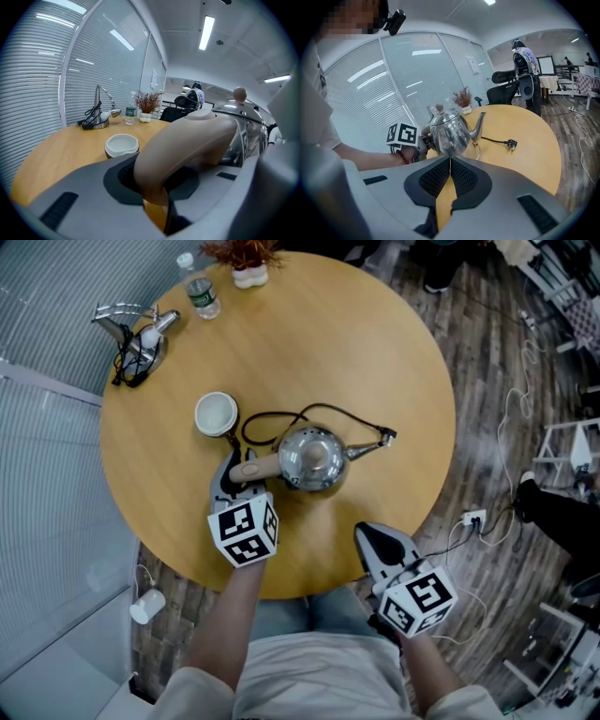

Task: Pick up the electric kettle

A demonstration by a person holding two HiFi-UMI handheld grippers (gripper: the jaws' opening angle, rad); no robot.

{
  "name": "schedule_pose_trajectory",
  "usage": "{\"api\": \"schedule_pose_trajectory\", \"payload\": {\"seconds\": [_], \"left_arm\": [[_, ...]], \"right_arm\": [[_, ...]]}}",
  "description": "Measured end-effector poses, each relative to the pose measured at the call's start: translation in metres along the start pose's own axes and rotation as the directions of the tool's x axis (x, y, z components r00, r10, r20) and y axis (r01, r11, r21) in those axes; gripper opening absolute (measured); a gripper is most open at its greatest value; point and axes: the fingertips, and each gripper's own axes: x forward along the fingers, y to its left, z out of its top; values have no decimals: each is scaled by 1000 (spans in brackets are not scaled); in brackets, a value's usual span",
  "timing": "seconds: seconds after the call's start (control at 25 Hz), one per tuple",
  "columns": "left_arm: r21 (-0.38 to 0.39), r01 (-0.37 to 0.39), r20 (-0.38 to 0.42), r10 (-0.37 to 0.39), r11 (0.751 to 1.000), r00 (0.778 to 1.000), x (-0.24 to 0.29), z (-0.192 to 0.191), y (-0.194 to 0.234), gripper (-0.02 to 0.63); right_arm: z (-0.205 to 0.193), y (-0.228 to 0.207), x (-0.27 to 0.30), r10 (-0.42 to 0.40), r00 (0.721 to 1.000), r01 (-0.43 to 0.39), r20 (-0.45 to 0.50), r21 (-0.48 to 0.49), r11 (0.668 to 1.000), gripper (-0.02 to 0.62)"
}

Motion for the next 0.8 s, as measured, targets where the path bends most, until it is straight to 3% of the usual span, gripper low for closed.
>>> {"api": "schedule_pose_trajectory", "payload": {"seconds": [0.8], "left_arm": [[1, 38, 29, -38, 999, 999, -34, 31, -12, 77]], "right_arm": [[16, 4, -17, 10, 999, -9, 50, -36, 999, 32]]}}
